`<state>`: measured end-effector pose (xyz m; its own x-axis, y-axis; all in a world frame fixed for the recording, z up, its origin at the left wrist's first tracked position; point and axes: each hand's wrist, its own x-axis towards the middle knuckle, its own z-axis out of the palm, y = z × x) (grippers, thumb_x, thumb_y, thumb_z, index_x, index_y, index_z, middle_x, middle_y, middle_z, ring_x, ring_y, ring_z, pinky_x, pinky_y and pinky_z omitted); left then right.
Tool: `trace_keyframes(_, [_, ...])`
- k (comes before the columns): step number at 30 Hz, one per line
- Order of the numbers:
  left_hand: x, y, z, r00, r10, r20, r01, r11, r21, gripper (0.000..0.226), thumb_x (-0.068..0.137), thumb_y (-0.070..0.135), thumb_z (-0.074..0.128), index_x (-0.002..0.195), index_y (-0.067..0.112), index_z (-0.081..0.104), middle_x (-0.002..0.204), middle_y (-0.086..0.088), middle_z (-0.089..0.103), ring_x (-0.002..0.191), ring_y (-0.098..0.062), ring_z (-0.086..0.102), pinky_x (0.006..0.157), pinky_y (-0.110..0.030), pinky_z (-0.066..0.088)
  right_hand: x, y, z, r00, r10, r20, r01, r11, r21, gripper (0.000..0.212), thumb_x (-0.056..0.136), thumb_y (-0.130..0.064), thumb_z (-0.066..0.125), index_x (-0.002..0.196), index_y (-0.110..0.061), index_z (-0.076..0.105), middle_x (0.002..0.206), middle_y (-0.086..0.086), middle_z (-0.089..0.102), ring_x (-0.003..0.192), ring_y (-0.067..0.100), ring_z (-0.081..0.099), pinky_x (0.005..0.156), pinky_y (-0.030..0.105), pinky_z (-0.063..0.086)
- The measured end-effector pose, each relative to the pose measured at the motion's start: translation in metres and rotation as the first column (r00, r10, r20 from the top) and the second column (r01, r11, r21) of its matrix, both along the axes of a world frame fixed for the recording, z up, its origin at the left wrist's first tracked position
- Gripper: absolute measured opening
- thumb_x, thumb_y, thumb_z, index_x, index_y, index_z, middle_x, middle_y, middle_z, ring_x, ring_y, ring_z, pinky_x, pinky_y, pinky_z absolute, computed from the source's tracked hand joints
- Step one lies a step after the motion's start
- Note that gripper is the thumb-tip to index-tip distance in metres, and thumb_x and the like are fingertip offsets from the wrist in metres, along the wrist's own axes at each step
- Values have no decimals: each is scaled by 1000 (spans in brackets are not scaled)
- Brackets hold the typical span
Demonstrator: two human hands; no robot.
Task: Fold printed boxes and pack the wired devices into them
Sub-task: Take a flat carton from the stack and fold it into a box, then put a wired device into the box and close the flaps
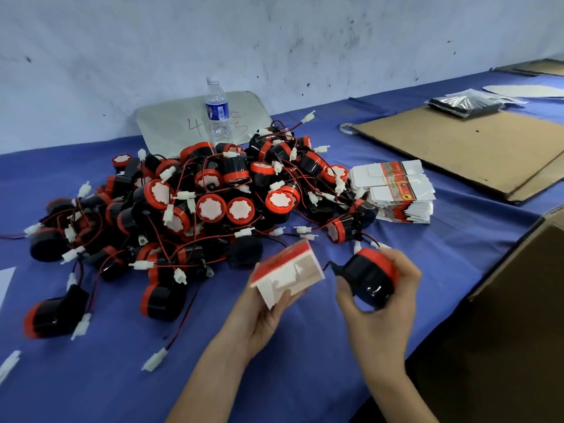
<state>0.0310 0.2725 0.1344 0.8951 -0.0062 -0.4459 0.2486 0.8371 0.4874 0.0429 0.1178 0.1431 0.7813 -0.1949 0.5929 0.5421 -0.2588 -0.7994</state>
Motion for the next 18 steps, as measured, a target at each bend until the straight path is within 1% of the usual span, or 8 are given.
trace_keyframes(2, [-1, 1, -7, 999, -46, 28, 38, 972, 230, 33, 102, 24, 42, 109, 13, 72, 108, -13, 72, 92, -30, 71, 58, -26, 59, -1, 3, -3, 999, 32, -19, -32, 999, -20, 75, 67, 1, 83, 109, -47, 44, 112, -23, 50, 100, 4, 55, 80, 13, 45])
trace_keyframes(4, [-2, 2, -10, 993, -114, 16, 95, 888, 451, 35, 103, 24, 36, 111, 13, 68, 99, -13, 74, 80, -27, 73, 59, -27, 57, -1, 5, -2, 999, 29, -21, -29, 999, -25, 64, 70, -15, 83, 109, -48, 44, 113, -28, 52, 99, 1, 56, 77, 10, 45])
trace_keyframes(6, [-1, 1, -11, 985, -175, 13, 136, 809, 571, 34, 102, 20, 33, 109, 7, 65, 89, -14, 75, 68, -27, 72, 50, -25, 53, 1, 5, 1, 999, 17, -29, -19, 998, -55, 55, 72, -29, 77, 112, -45, 44, 112, -34, 51, 97, -3, 56, 74, 7, 44])
trace_keyframes(9, [1, -1, -7, 984, -177, 12, 126, 746, 654, 31, 104, 25, 37, 101, 13, 65, 78, -15, 74, 57, -31, 70, 41, -26, 50, 8, 1, -2, 998, 14, -59, -20, 994, -103, 59, 72, -18, 82, 114, -38, 46, 110, -37, 48, 95, -11, 52, 71, 2, 41])
trace_keyframes(11, [3, 0, -12, 973, -218, 78, 101, 702, 705, 21, 98, 26, 48, 116, 27, 60, 91, -9, 75, 69, -27, 71, 45, -29, 51, 14, -4, -4, 996, -3, -89, -10, 990, -139, 62, 71, -11, 81, 115, -36, 45, 107, -27, 50, 92, -10, 51, 70, 0, 39])
trace_keyframes(13, [0, 3, -16, 949, -282, 137, 125, 742, 658, 32, 95, 35, 54, 127, 32, 56, 104, -4, 73, 82, -20, 70, 55, -32, 54, 19, -8, -5, 993, 5, -118, -23, 987, -158, 60, 72, -10, 74, 118, -33, 42, 109, -12, 51, 88, -2, 49, 71, 1, 37])
trace_keyframes(16, [-2, 4, -16, 905, -378, 197, 219, 808, 547, 69, 78, 72, 53, 131, 28, 53, 120, -6, 68, 103, -21, 67, 69, -33, 56, 21, -11, -5, 973, 86, -215, -119, 982, -148, 58, 69, -18, 53, 124, -29, 38, 114, -3, 49, 93, 11, 50, 76, 8, 38])
trace_keyframes(18, [-3, 4, -17, 889, -392, 237, 171, 764, 622, 71, 70, 63, 74, 130, 32, 51, 123, -2, 66, 109, -22, 65, 75, -32, 56, 22, -12, -5, 943, 179, -282, -204, 977, -63, 57, 70, -18, 48, 124, -34, 36, 116, -2, 50, 99, 15, 52, 83, 21, 43])
